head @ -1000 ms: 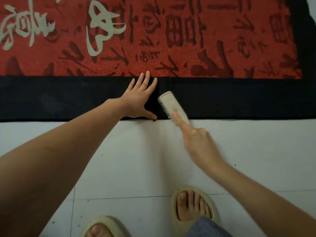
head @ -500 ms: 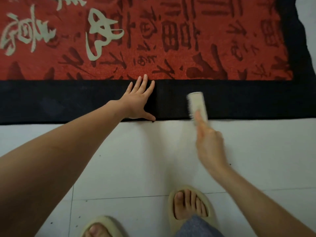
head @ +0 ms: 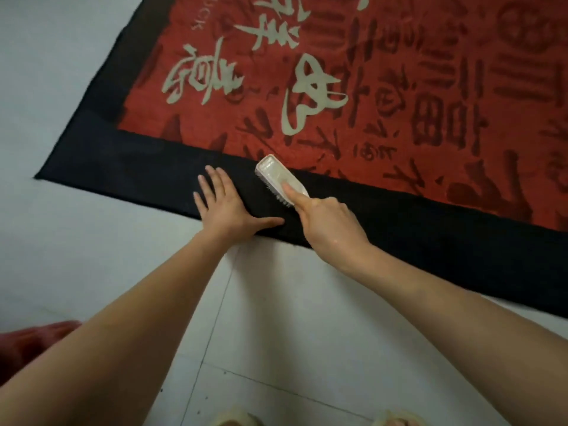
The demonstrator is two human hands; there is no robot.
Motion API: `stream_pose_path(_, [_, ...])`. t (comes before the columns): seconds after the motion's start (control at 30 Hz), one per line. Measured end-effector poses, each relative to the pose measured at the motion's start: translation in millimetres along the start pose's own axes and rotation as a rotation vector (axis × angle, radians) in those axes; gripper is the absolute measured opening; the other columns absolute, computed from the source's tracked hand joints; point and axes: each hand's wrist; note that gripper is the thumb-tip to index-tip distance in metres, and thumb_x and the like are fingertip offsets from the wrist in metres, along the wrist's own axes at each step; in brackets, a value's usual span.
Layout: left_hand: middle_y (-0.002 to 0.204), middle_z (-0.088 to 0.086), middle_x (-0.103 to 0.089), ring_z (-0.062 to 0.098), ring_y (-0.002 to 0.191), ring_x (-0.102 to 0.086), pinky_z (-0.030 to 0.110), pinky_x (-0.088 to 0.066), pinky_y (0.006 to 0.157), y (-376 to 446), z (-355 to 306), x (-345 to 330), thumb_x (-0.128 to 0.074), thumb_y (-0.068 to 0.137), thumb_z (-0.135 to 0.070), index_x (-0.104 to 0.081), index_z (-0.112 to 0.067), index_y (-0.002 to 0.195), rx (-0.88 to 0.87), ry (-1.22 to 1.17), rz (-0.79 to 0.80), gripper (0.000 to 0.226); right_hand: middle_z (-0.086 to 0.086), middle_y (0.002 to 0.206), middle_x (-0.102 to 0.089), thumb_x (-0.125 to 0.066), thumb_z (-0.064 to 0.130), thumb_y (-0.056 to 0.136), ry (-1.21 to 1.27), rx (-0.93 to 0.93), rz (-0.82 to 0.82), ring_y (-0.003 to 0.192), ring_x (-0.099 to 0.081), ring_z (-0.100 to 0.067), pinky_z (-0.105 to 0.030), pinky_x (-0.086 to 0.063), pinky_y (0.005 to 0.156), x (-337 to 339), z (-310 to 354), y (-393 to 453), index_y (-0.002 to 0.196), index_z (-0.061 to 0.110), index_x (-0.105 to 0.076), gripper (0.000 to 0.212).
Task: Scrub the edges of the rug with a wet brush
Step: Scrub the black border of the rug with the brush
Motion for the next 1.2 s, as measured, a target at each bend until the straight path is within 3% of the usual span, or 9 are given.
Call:
stream_pose_path(0.13, [0.156,0.011,0.035,0.030,0.144,0.032,0.051,0.015,0.117,8.2,3.7,-0.8,-0.071,0.052,-0.081,0.026,-0.005,0.149,0.019,-0.011,0.048,0.157,-0.016,0.103,-0.062,-0.038,0.024,0.103,-0.106,0.207,0.055,0.093,-0.061,-0.039,-0.041,-0.045,0.074,-10.4,15.6,40.3,0.145,0.054,-0.021,0.054])
stream_pose_path(0.3, [0.151,0.017,0.041,0.038,0.141,0.033,0.060,0.010,0.114,14.2,-11.6,11.5,-0.077,0.049,-0.079,0.033,-0.002,0.144,0.125,0.061,0.209,0.164,-0.016,0.084,-0.063,-0.038,0.024,0.102,-0.327,0.181,0.084,0.078,-0.062,-0.039,-0.047,-0.050,0.071,18.8,-65.2,9.2,0.142,0.054,-0.003,0.062])
stream_pose_path(0.43, [0.151,0.018,0.040,0.037,0.141,0.033,0.062,0.006,0.116,10.6,-23.8,20.2,-0.080,0.054,-0.072,0.031,0.001,0.145,0.183,0.055,0.257,0.161,-0.020,0.103,-0.063,-0.038,0.018,0.101,-0.311,0.290,0.088,0.093,-0.061,-0.040,-0.038,-0.039,0.070,7.0,8.3,59.6,0.148,0.048,-0.024,0.057])
stream_pose_path(0.5, [0.152,0.016,0.040,0.035,0.142,0.033,0.061,0.007,0.116,7.1,-18.9,19.0,-0.080,0.054,-0.072,0.031,0.000,0.145,0.188,0.039,0.252,0.160,-0.020,0.105,-0.062,-0.038,0.018,0.100,-0.287,0.325,0.089,0.094,-0.060,-0.040,-0.039,-0.040,0.072,5.9,15.2,71.8,0.147,0.050,-0.024,0.058])
stream_pose_path(0.6, [0.152,0.015,0.041,0.036,0.142,0.033,0.062,0.008,0.114,4.5,-16.8,19.7,-0.079,0.052,-0.073,0.032,-0.001,0.145,0.145,0.041,0.256,0.162,-0.024,0.085,-0.059,-0.042,0.023,0.100,-0.306,0.238,0.111,0.081,-0.063,-0.042,-0.044,-0.047,0.070,28.7,-56.7,31.4,0.143,0.056,-0.020,0.059])
stream_pose_path(0.67, [0.151,0.016,0.041,0.037,0.141,0.033,0.063,0.009,0.113,1.9,-16.2,19.0,-0.080,0.052,-0.073,0.032,-0.001,0.144,0.142,0.027,0.245,0.162,-0.026,0.086,-0.062,-0.042,0.026,0.101,-0.301,0.176,0.102,0.081,-0.063,-0.044,-0.044,-0.047,0.072,40.2,-69.9,9.1,0.141,0.055,-0.022,0.054])
stream_pose_path(0.83, [0.153,0.012,0.040,0.030,0.142,0.034,0.058,0.012,0.114,-1.9,-9.2,13.7,-0.078,0.052,-0.074,0.030,-0.003,0.146,0.114,-0.026,0.181,0.160,-0.019,0.109,-0.063,-0.038,0.023,0.101,-0.248,0.296,0.091,0.097,-0.060,-0.040,-0.043,-0.045,0.080,-2.5,23.8,73.1,0.146,0.049,-0.027,0.053])
stream_pose_path(1.03, [0.152,0.015,0.041,0.031,0.142,0.035,0.058,0.014,0.113,-1.6,-10.6,15.9,-0.079,0.052,-0.073,0.032,-0.002,0.145,0.105,-0.033,0.194,0.162,-0.024,0.099,-0.065,-0.040,0.027,0.102,-0.179,0.081,0.113,0.085,-0.060,-0.043,-0.048,-0.050,0.074,13.6,-56.3,-17.7,0.143,0.055,-0.025,0.052])
stream_pose_path(1.2, [0.153,0.014,0.040,0.030,0.142,0.034,0.057,0.014,0.114,-4.8,-9.3,10.9,-0.077,0.056,-0.074,0.031,-0.002,0.146,0.089,-0.026,0.177,0.157,-0.021,0.108,-0.060,-0.039,0.014,0.099,-0.158,0.162,0.037,0.098,-0.058,-0.044,-0.041,-0.046,0.074,5.8,30.1,64.7,0.141,0.038,-0.039,0.048])
Point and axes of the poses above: each hand's wrist, its own y-axis towards the middle knuckle, its own x-axis out of the back of the hand, z = x × y
